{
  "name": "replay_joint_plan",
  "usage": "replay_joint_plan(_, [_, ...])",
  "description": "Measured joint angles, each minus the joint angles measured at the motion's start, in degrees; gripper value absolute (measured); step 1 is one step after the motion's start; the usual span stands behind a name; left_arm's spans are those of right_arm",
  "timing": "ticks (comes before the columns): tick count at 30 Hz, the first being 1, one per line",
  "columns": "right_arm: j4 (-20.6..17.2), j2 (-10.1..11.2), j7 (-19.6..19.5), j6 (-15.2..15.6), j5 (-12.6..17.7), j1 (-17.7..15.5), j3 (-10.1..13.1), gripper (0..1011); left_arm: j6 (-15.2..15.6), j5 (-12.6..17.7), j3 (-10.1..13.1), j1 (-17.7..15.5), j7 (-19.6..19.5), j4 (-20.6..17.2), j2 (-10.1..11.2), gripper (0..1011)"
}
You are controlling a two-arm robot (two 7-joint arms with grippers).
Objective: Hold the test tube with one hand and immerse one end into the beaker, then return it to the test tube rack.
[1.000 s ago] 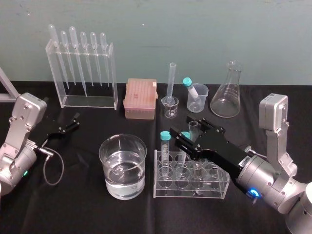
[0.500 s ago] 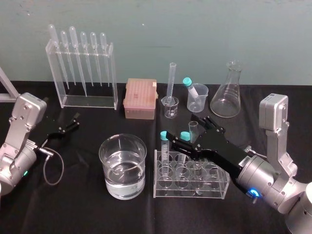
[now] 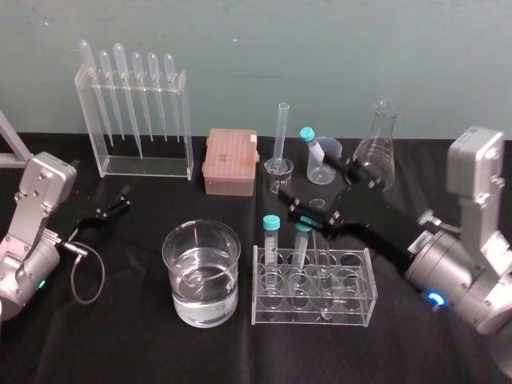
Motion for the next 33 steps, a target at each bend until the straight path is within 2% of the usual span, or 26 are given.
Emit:
replay_joint_plan(3, [-4.45,1.03,-2.76,-0.14,-2.79,-1.63,1.67,1000,0.0,0.0,0.0,0.0,0.0,0.0,0.0,1000])
replay_joint_plan(4, [-7.07,1.41,-5.36,0.35,-4.71,-3.21,3.01,1000,0.0,0.0,0.0,0.0,0.0,0.0,0.0,1000])
replay_joint_plan(6, [-9.38,1.57,-8.42,1.42,-6.57,-5.09,4.47,1000,0.0,0.0,0.0,0.0,0.0,0.0,0.0,1000])
replay_joint_plan(7, [-11.45,1.29,-11.64,2.58,-7.75,-7.56,6.44,1000,0.0,0.0,0.0,0.0,0.0,0.0,0.0,1000])
replay_joint_plan(13, [-15.45,-2.19,-22.3,6.42,-9.01,-17.41,14.08,1000,0.0,0.0,0.0,0.0,0.0,0.0,0.0,1000])
replay_joint_plan(14, [-15.45,-2.19,-22.3,6.42,-9.01,-17.41,14.08,1000,0.0,0.0,0.0,0.0,0.0,0.0,0.0,1000])
replay_joint_plan(17, [-14.78,-4.64,-25.32,8.5,-7.4,-21.5,17.84,1000,0.0,0.0,0.0,0.0,0.0,0.0,0.0,1000])
replay_joint_plan(20, [-13.02,-5.79,-25.57,9.27,-5.88,-22.47,19.12,1000,0.0,0.0,0.0,0.0,0.0,0.0,0.0,1000])
replay_joint_plan(21, [-11.4,-6.38,-25.23,9.72,-4.72,-22.54,19.57,1000,0.0,0.0,0.0,0.0,0.0,0.0,0.0,1000])
replay_joint_plan(26, [-7.05,-7.14,-22.0,10.79,-1.8,-21.01,19.78,1000,0.0,0.0,0.0,0.0,0.0,0.0,0.0,1000])
replay_joint_plan(33, [-7.11,-7.09,-21.77,10.87,-1.84,-20.92,19.68,1000,0.0,0.0,0.0,0.0,0.0,0.0,0.0,1000])
